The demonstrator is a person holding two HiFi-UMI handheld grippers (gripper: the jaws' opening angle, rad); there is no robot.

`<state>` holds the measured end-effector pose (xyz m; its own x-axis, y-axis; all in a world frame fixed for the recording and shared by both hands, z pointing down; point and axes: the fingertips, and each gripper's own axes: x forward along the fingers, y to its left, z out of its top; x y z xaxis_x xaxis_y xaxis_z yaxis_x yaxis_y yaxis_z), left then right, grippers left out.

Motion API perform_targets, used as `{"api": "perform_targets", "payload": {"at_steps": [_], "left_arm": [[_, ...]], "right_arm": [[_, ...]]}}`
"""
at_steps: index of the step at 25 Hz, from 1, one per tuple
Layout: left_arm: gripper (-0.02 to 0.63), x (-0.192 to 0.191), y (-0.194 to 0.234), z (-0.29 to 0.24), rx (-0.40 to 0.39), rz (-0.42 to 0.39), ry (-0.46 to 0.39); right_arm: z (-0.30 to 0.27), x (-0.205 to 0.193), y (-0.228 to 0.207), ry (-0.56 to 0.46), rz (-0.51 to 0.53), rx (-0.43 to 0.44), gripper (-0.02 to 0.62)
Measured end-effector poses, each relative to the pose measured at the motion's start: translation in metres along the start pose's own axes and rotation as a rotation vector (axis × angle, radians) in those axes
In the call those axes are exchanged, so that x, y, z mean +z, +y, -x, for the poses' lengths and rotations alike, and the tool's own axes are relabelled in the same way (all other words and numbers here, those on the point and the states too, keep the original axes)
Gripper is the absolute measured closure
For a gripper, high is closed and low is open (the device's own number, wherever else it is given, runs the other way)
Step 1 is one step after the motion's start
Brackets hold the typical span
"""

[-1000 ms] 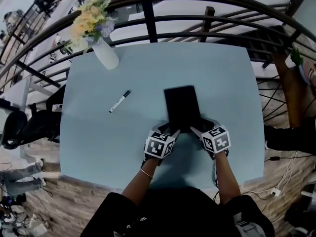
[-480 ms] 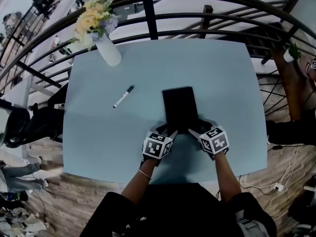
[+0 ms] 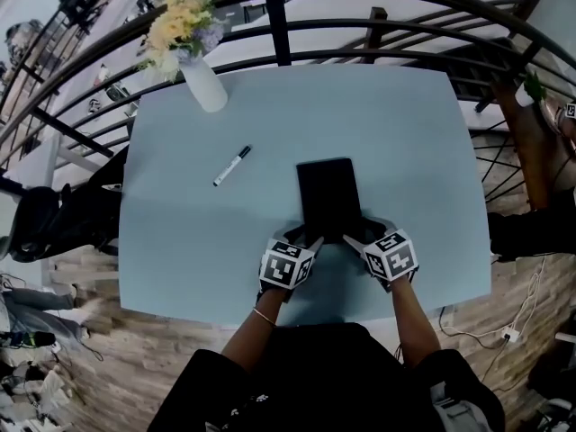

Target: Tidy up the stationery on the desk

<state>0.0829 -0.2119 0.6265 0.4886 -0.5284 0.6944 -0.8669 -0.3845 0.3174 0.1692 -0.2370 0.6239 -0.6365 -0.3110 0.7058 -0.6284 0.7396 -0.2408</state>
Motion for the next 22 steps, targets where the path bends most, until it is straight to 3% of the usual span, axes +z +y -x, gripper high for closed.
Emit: {"api": "perform_targets", "payload": {"at_steps": [22], "left_arm": [[0.408,-0.040,-0.004,0.034,-0.019,-0.013,0.012]], "right_arm": [[0.006,-0.026,0.051,0.009,-0.006,-0.013,0.318]]}}
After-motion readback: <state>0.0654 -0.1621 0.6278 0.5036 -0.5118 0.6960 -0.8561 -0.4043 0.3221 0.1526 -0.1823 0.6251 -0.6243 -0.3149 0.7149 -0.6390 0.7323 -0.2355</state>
